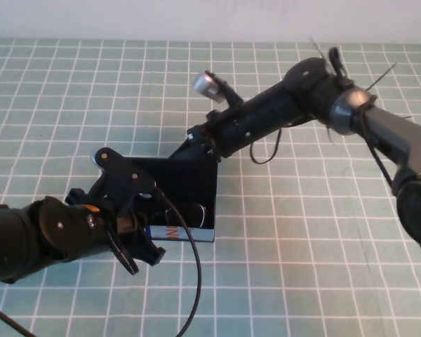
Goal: Return glasses to glasses case
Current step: Close the glasses case
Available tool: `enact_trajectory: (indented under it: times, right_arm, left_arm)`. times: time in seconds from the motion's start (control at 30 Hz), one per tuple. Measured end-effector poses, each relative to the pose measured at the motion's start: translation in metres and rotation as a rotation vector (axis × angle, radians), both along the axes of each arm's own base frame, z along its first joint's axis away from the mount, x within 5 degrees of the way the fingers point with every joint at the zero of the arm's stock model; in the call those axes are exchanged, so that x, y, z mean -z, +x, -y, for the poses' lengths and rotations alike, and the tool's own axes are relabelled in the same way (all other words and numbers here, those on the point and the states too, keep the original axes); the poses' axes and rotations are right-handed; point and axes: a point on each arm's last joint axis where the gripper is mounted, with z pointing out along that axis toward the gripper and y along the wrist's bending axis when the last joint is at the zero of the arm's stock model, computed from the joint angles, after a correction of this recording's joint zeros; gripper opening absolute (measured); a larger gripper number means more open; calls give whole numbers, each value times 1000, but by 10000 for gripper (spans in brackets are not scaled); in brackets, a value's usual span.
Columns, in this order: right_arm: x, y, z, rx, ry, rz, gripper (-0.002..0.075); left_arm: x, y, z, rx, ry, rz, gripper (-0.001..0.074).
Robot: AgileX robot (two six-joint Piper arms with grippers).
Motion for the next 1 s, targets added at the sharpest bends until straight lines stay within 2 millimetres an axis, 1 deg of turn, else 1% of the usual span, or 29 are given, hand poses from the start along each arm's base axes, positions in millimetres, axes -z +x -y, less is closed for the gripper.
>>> enact_trajectory:
  times: [0.13, 0.2, 0.27, 0.5, 0.63, 0.73, 0.83, 1.0]
  right_arm:
    - [-7, -13, -17, -49, -17, 22, -11]
    - [-14, -19, -23, -68, -35, 41, -11]
    - [-17, -24, -27, -83, -61, 45, -11]
    - [-11, -33, -35, -114, -162, 50, -11]
    - [-10, -35, -38, -119, -169, 49, -11]
    - [-10, -36, -39, -122, -173, 50, -11]
    - [-9, -37, -40, -127, -180, 54, -11]
    - [-8, -38, -41, -129, -186, 53, -11]
  left_arm:
    - [0, 0, 0, 0, 0, 0, 2]
    - [0, 0, 0, 0, 0, 0, 2]
    - [0, 0, 0, 0, 0, 0, 2]
    - [0, 0, 1, 4, -2, -5, 1]
    - [0, -1, 1, 10, 0, -9, 2]
    - [-4, -4, 1, 38, -4, -18, 2]
    - [-19, -11, 1, 81, -27, -10, 2]
    - [-63, -31, -4, 169, -83, 80, 2]
